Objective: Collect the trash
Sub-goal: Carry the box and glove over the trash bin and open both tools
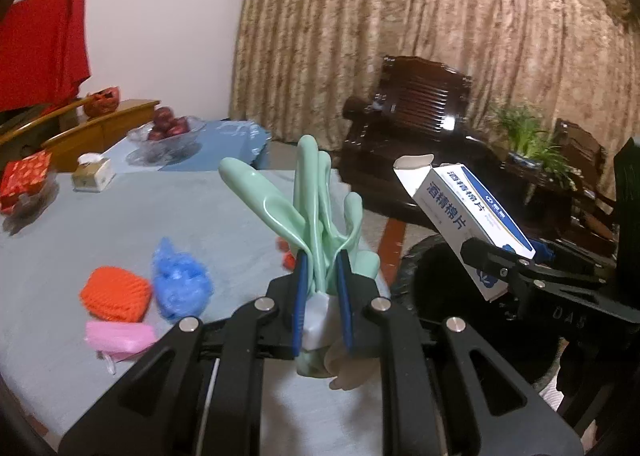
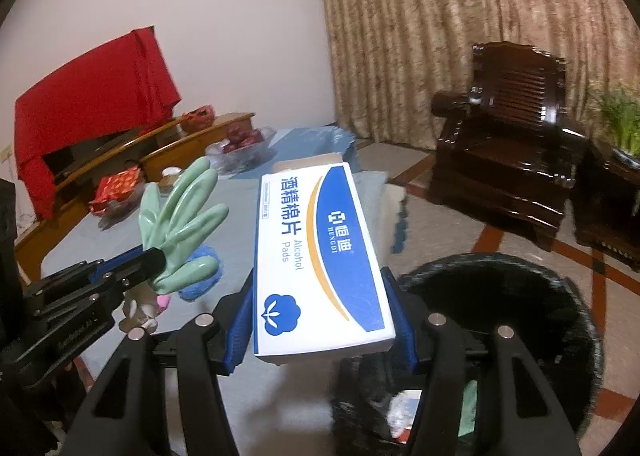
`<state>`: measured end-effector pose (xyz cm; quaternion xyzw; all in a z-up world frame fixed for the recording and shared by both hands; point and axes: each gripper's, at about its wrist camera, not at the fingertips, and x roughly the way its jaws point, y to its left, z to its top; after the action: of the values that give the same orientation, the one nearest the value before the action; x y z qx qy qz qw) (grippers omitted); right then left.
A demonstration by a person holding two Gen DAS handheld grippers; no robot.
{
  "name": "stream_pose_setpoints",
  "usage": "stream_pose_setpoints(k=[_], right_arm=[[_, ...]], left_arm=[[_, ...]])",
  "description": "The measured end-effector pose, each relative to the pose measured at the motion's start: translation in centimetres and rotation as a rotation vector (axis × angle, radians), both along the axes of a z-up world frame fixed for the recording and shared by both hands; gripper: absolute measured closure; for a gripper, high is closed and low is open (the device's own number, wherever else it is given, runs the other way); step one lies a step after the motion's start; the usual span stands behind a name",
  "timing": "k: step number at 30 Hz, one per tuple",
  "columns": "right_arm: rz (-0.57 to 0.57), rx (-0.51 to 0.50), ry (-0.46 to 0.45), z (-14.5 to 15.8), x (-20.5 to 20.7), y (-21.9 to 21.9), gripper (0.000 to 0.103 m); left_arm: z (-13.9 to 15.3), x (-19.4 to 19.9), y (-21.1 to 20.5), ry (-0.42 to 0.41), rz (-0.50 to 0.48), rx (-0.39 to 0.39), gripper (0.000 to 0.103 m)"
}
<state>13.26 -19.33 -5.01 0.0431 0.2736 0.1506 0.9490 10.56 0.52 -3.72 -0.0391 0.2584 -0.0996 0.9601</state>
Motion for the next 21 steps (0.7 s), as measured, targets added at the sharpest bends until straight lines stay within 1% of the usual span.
stream_pose_setpoints(k=[9,16,21], right_arm=[[-0.122,-0.003,-0.013,0.4,-2.1,-5.3,0.046],[-0.204,-0.007,-0.01,0.1,-3.1,-8.9,0.046],[-0.258,-0.028,-0.004,-0.5,-3.8,-11.0,0.046]], left_arm=[[0.4,0.6,-5.8,-0.01,-0.126,-0.005,0.089],[-0.3,1.5,-9.4,-0.002,-0.186,0.0,0.089],[-1.1,2.0,-12.0,0.008,-0.231,0.012,0.089]])
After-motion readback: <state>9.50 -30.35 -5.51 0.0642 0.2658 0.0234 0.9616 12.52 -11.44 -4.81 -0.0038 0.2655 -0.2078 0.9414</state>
